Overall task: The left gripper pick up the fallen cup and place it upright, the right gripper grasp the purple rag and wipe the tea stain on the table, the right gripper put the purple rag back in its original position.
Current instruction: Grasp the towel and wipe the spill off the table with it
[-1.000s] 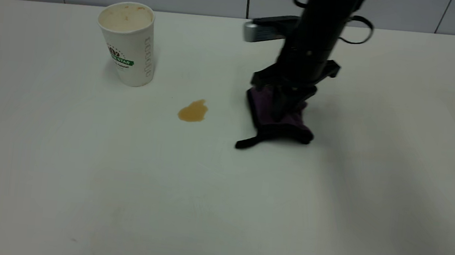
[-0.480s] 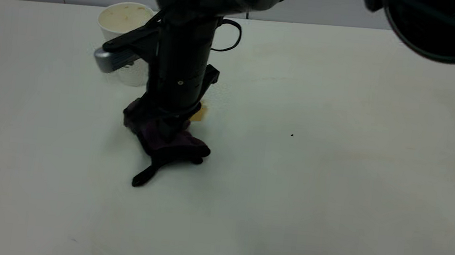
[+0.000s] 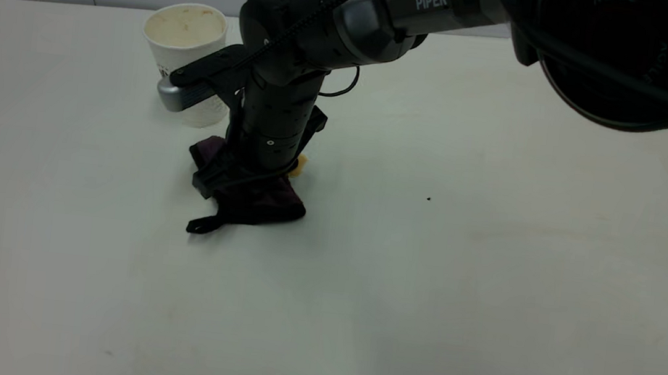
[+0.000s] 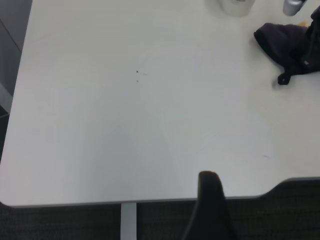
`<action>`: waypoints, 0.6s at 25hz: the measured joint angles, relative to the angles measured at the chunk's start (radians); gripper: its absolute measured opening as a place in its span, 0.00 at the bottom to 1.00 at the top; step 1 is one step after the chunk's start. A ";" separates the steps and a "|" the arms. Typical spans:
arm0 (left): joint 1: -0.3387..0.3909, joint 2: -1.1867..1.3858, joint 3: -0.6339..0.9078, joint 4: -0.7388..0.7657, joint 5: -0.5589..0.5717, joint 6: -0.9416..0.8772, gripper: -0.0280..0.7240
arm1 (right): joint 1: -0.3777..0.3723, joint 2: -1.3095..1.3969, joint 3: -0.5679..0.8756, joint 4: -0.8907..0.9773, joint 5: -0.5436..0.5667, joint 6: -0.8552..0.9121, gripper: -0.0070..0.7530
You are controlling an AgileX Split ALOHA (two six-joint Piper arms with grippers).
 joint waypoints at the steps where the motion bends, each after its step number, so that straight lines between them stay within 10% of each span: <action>1: 0.000 0.000 0.000 0.000 0.000 0.000 0.82 | -0.012 0.002 0.000 -0.001 -0.017 0.005 0.09; 15: 0.000 0.000 0.000 0.000 0.000 0.000 0.82 | -0.226 0.030 -0.001 -0.007 -0.209 0.113 0.09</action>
